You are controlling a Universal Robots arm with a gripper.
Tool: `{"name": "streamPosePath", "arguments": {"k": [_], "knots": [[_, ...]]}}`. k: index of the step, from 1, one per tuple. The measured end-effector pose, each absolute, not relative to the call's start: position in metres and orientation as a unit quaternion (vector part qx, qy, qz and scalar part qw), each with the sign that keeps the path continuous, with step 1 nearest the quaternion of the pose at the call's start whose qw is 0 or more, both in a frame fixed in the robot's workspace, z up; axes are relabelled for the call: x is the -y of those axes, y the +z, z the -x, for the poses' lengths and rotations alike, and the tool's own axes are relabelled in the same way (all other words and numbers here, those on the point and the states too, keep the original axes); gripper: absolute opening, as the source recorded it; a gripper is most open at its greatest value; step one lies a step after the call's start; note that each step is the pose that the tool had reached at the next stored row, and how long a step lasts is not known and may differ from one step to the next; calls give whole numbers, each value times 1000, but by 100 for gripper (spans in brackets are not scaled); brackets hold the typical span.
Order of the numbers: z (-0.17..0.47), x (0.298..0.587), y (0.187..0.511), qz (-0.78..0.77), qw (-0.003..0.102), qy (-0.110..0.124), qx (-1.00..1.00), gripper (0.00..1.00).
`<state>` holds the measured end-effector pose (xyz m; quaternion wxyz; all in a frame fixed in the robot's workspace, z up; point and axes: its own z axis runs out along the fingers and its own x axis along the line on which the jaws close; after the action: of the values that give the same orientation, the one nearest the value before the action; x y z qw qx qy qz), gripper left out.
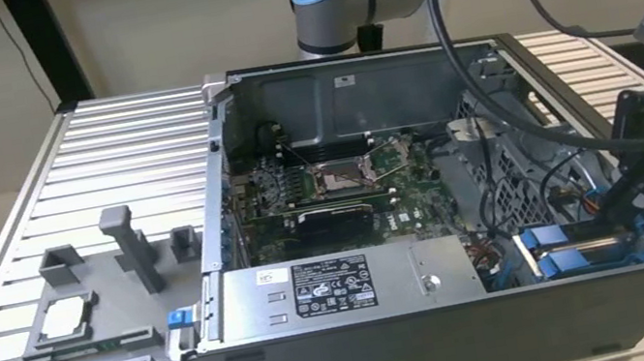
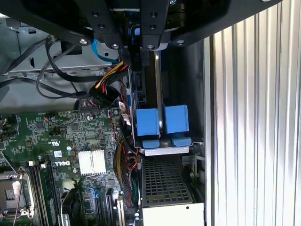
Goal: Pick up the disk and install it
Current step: 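Insert the second disk wire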
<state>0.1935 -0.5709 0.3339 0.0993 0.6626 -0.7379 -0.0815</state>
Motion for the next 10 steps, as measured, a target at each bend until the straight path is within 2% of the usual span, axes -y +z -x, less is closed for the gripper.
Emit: {"name": "streamPosePath", "arguments": {"k": [10], "knots": [[-193, 571, 334, -688, 102, -78, 714, 0]]}}
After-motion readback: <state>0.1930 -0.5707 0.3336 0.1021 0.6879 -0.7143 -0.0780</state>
